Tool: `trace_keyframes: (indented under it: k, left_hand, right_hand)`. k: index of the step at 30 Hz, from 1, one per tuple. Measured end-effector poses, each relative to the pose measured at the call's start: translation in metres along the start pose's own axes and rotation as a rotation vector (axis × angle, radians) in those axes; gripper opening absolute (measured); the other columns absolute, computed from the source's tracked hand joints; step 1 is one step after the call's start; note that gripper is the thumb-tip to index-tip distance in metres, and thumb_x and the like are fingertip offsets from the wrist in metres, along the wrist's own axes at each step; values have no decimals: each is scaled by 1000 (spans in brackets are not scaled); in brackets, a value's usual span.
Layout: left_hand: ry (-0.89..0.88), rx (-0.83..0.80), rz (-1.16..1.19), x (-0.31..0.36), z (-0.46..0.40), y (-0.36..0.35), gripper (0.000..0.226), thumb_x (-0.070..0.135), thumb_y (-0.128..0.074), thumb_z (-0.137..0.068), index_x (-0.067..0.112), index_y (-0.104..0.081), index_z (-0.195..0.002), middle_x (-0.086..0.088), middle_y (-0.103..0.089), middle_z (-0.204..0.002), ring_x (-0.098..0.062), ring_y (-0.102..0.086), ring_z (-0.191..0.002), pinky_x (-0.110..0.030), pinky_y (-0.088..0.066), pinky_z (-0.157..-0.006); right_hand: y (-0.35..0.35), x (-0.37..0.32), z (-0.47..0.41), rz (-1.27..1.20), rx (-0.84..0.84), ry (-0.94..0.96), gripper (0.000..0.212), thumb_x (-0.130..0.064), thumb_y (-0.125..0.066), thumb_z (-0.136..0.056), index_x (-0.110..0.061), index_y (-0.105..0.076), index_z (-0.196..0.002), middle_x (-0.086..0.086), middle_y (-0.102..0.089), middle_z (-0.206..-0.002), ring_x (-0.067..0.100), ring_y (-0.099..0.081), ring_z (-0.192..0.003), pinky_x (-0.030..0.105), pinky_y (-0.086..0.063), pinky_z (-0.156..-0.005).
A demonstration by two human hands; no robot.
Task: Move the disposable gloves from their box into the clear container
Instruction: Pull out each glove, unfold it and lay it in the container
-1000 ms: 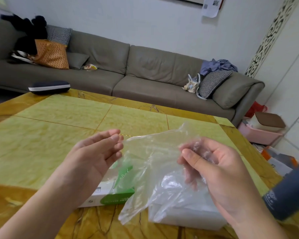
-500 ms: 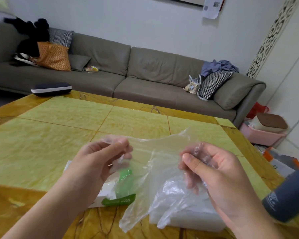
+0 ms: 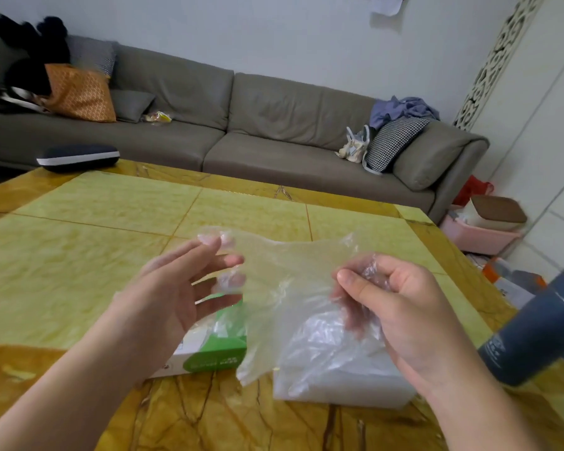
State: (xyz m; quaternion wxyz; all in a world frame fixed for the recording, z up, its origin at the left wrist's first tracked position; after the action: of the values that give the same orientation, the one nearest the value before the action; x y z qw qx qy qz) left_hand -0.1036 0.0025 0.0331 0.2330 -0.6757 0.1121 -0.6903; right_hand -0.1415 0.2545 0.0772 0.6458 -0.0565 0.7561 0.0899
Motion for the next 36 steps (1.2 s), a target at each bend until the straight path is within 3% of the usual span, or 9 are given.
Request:
trace_keyframes:
  k: [4,7,11,15,21,25,27,30,36]
  left_hand:
    - [90,-140,-165,-15,1,-13,59,38,-82,-73,12,-71,-125,-12,-75,-121,-33,-73,-111,-44,-60,-93]
    - [70,-164,-253,-23,1,-19,75,52,-99,-50,16,-78,-113,-17,-76,-113,-29,-75,-102,-31,-63,-83]
    - [55,-109,-259,-31,5,-35,38,24,-80,-76,7,-76,-110,-19,-76,-96,-29,-70,-80,-33,-62,-70]
    - [-175,70,-376,-15,5,-40,12,8,-69,-92,16,-77,-97,-11,-70,-82,-24,-61,-76,-41,-49,-78]
    - [-539,-173,-1097,-6,35,-132,20,45,-59,-95,41,-66,-113,24,-61,-111,1,-57,-105,-15,-44,-87]
    - [-385,-340,-1565,-56,10,-162,52,63,-43,-100,42,-43,-147,21,-38,-141,-4,-33,-133,-26,-33,-111]
    - [-203,-402,-1694,-79,-1,-160,67,71,-41,-97,40,-31,-155,12,-34,-151,-13,-29,-141,-34,-35,-109]
    - [18,-490,-1802,-104,-4,-154,82,80,-42,-91,33,-28,-156,3,-34,-153,-18,-30,-144,-38,-41,-102]
    - [64,-509,-1824,-113,-10,-152,77,79,-49,-89,37,-35,-151,6,-44,-143,-17,-44,-132,-36,-43,-95]
  right_hand:
    - [16,-2,-2,-47,97,5,7,0,-67,-97,1,-73,-93,19,-72,-75,22,-61,-53,28,-49,-45]
    - [47,4,-10,-207,260,-52,7,-2,-68,-96,-3,-73,-91,10,-72,-74,13,-62,-54,21,-49,-45]
    - [74,33,-17,-233,322,-193,6,-3,-68,-97,-1,-73,-94,9,-73,-75,10,-63,-54,18,-47,-42]
    - [80,60,-13,49,275,-280,14,-4,-69,-98,3,-74,-88,12,-74,-72,16,-66,-52,23,-49,-43]
    - [83,61,-8,393,190,-252,24,-8,-64,-96,8,-63,-79,12,-61,-53,18,-50,-40,26,-45,-46]
    - [86,60,-10,670,185,-207,25,-26,-68,-88,-4,-62,-79,2,-61,-62,21,-55,-52,38,-50,-54]
    - [87,59,-10,776,168,-216,16,-31,-70,-89,-15,-69,-92,1,-70,-79,20,-66,-66,37,-55,-58]
    - [90,57,-9,911,152,-217,21,-36,-70,-93,-21,-61,-106,-1,-65,-82,15,-57,-58,28,-42,-49]
    - [95,58,-11,971,150,-176,13,-35,-67,-99,-25,-59,-99,-2,-62,-76,14,-51,-52,26,-33,-45]
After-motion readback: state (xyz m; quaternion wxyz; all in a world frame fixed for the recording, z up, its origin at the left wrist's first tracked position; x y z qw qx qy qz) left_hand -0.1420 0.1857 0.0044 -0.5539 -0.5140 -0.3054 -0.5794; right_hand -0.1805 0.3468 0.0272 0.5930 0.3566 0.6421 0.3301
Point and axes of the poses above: each hand's wrist, its own z-axis away from the middle knuckle, its own y-axis out of the back of the hand, x = y × z, the point moved 7 cm from there along -z, towards the middle knuckle
